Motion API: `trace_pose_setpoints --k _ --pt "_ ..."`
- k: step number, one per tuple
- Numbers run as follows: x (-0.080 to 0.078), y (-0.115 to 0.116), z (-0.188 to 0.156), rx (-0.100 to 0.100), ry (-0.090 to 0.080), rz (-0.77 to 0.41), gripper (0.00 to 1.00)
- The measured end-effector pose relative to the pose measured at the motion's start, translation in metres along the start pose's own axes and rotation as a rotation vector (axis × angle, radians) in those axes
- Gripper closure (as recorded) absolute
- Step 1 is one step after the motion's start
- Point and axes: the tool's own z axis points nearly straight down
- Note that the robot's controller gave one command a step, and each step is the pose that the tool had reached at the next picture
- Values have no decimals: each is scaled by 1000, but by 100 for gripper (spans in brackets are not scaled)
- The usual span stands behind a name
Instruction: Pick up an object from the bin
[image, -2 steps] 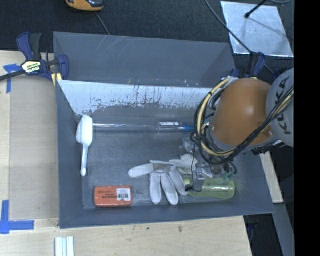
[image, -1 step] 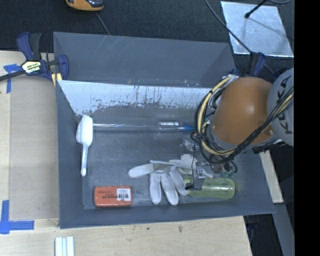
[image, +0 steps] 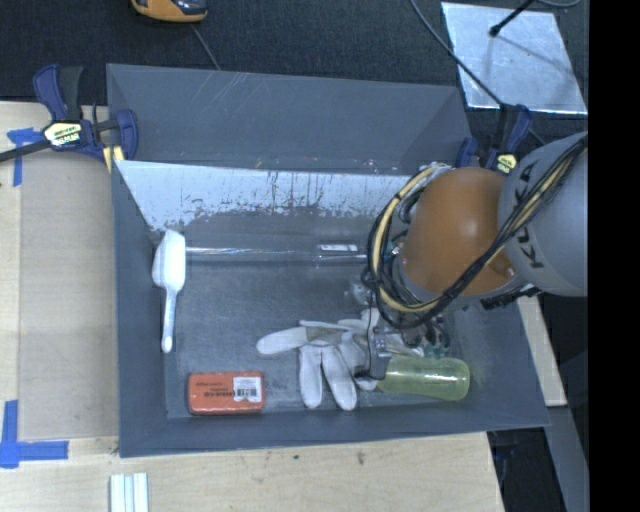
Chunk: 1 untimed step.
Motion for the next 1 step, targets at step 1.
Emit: trace_pose_setpoints --k 1 --pt "-13 1 55 0 3 134 100"
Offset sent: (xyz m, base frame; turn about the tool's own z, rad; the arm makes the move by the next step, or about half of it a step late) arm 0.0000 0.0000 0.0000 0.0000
